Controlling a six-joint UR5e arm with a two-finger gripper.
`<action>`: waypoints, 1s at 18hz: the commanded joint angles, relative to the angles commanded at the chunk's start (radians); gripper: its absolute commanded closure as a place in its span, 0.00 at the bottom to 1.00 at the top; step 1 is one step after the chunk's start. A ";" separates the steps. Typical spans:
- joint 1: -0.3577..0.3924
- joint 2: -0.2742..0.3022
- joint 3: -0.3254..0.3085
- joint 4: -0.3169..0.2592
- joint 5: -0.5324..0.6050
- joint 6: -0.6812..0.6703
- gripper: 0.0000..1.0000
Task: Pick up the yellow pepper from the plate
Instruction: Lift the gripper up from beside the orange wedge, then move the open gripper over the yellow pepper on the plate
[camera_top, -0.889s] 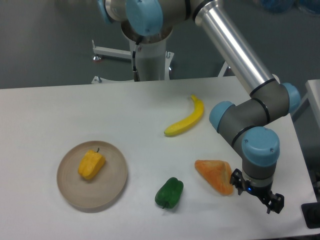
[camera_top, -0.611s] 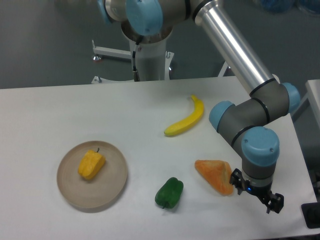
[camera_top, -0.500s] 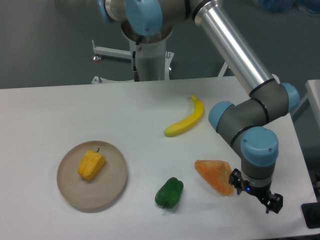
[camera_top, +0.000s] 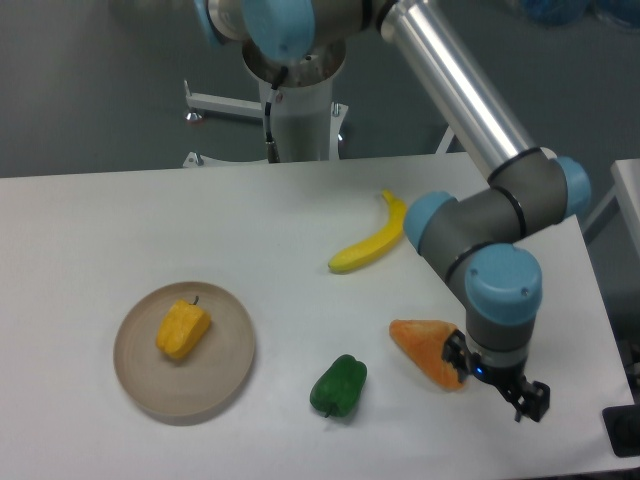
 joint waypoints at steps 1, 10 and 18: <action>-0.011 0.028 -0.029 -0.015 -0.002 0.000 0.00; -0.123 0.226 -0.298 -0.057 -0.146 -0.309 0.00; -0.264 0.267 -0.394 -0.022 -0.241 -0.586 0.00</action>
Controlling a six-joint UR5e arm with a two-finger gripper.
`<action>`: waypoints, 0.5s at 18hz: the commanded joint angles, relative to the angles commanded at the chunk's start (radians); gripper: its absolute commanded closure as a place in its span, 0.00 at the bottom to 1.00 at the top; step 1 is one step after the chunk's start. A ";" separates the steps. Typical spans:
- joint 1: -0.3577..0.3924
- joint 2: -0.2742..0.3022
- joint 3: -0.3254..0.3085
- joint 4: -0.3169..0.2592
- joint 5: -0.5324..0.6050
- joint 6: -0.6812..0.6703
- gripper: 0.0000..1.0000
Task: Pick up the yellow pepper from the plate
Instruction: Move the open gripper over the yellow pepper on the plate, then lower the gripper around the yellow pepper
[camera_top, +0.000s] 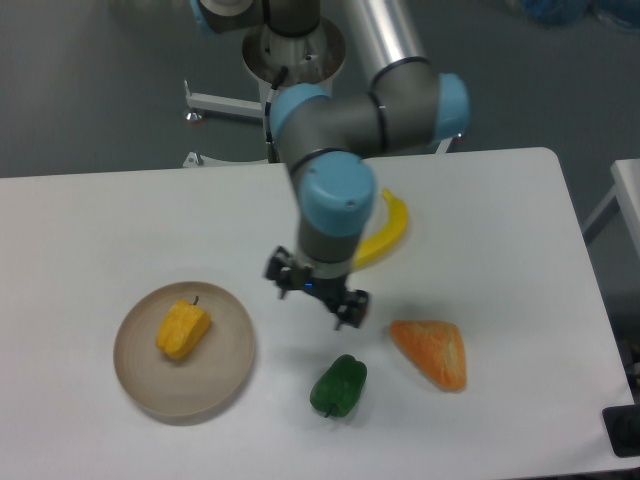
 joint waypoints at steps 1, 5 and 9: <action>-0.017 0.003 -0.015 0.011 -0.005 -0.028 0.00; -0.064 0.006 -0.077 0.116 -0.006 -0.109 0.00; -0.097 0.008 -0.140 0.207 -0.003 -0.141 0.00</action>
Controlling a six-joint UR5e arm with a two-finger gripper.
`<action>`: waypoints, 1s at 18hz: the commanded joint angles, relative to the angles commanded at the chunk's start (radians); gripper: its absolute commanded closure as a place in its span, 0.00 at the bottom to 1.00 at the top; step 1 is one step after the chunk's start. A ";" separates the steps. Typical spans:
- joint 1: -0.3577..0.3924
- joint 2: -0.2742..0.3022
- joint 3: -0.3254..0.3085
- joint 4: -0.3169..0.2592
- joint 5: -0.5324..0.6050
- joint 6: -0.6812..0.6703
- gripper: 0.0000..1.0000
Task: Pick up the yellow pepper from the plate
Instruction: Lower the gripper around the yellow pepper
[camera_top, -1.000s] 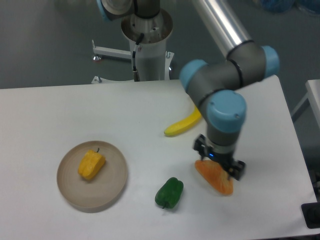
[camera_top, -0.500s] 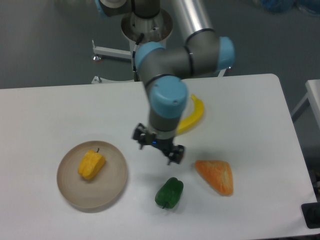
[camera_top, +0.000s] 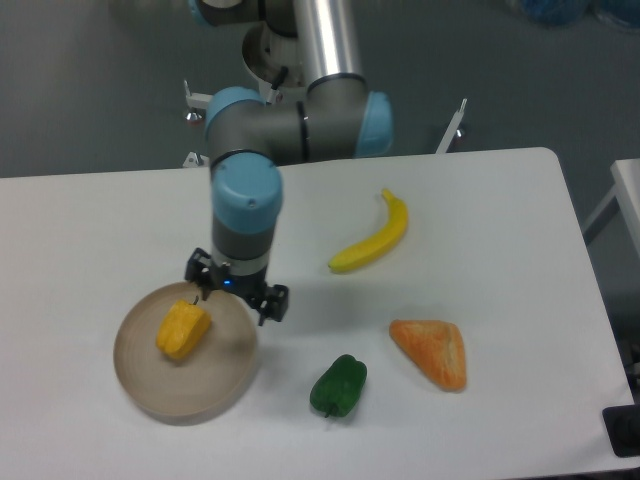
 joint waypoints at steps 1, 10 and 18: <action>-0.009 -0.002 -0.002 0.002 0.000 -0.005 0.00; -0.060 -0.015 -0.028 0.014 0.009 0.000 0.00; -0.081 -0.032 -0.041 0.045 0.020 0.005 0.00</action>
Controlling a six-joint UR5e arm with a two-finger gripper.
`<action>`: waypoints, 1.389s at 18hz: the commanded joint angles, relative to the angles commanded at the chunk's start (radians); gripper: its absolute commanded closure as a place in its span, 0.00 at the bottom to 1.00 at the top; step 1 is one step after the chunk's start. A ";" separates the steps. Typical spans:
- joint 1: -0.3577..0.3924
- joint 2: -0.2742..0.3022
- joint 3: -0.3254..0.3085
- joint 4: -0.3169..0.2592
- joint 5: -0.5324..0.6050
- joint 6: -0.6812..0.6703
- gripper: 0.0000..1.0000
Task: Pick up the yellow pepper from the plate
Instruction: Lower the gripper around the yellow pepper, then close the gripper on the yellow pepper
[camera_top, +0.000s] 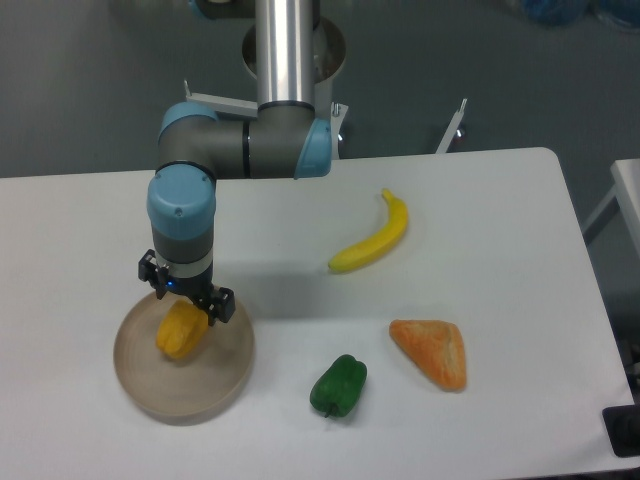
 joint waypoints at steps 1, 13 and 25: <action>-0.002 -0.002 0.000 0.003 0.000 0.000 0.00; -0.021 -0.017 0.003 0.012 0.032 0.028 0.40; -0.003 -0.002 0.034 0.011 0.035 0.084 0.58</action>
